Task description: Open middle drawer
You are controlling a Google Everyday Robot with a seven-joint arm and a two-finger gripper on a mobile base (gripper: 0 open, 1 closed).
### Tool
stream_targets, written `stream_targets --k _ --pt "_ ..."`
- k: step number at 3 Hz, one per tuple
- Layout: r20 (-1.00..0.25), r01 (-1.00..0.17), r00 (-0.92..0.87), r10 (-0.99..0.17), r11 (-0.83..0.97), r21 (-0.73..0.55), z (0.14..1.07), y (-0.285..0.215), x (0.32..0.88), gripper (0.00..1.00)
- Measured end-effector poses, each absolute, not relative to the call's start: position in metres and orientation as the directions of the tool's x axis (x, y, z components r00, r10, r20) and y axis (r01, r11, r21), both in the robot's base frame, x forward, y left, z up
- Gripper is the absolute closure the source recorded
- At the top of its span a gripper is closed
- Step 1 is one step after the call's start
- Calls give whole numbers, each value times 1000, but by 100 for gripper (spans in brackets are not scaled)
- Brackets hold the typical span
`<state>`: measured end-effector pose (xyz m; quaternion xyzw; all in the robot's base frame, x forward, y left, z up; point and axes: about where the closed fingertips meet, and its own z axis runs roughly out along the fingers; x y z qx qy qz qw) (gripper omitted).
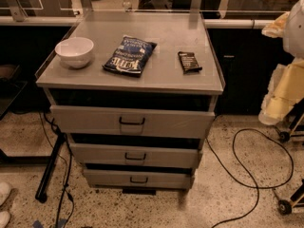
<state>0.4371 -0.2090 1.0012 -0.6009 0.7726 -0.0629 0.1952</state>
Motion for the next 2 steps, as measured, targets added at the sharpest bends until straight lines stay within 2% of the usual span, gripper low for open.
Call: stream_targets --k 2 --pt "-234 -912 -195 -952 264 -314 986 -205 426 0"
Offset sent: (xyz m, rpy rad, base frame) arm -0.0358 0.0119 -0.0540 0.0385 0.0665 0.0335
